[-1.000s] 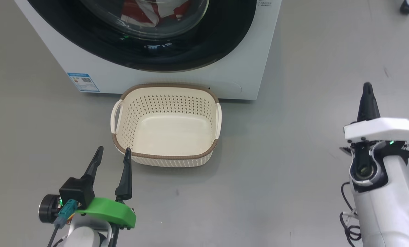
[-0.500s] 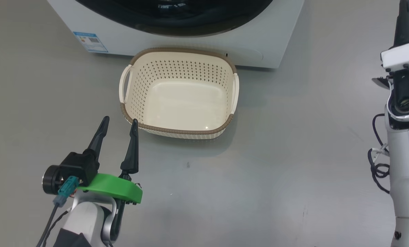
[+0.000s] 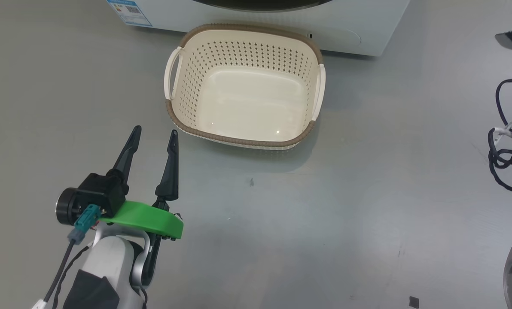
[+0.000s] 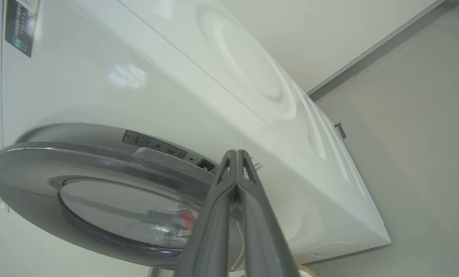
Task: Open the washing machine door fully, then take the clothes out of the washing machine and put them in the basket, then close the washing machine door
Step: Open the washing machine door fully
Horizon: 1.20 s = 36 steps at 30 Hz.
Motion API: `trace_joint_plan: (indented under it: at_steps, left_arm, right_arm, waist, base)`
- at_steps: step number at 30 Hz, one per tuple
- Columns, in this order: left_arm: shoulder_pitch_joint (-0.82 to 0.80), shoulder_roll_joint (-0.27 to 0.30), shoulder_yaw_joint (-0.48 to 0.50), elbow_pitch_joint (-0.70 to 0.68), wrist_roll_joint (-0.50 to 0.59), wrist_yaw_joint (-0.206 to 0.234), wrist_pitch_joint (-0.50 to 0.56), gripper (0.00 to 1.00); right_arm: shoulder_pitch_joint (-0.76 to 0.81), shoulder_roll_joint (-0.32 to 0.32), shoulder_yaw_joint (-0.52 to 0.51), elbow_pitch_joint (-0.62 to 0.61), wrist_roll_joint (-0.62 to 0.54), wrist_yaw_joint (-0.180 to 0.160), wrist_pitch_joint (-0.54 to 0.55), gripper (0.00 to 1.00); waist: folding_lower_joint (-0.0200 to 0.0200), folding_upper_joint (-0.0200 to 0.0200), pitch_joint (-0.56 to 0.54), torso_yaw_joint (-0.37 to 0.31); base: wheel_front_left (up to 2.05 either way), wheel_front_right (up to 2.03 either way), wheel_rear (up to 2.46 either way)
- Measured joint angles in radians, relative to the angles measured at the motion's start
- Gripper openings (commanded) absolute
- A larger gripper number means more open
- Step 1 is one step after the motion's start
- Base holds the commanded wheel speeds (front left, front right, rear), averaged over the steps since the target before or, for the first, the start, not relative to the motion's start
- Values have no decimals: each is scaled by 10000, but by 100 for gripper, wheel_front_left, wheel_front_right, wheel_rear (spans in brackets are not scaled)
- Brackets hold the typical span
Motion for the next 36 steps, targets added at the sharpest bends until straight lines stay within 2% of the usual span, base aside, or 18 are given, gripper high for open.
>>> trace_joint_plan:
  at_steps: [8, 36]
  left_arm:
    - [-245, -35, -140, 0, -111, 0, -23, 100]
    - [-723, -90, -481, 12, -610, 2, -25, 100]
  right_arm:
    - [-849, -54, 251, 385, 146, -90, 648, 0]
    - [-3499, 244, -40, 1601, 1352, -514, 2008, 0]
  waist:
    - [0, 0, 378, 212]
    - [0, 0, 1235, 911]
  base:
    - [0, 0, 0]
    - [0, 0, 0]
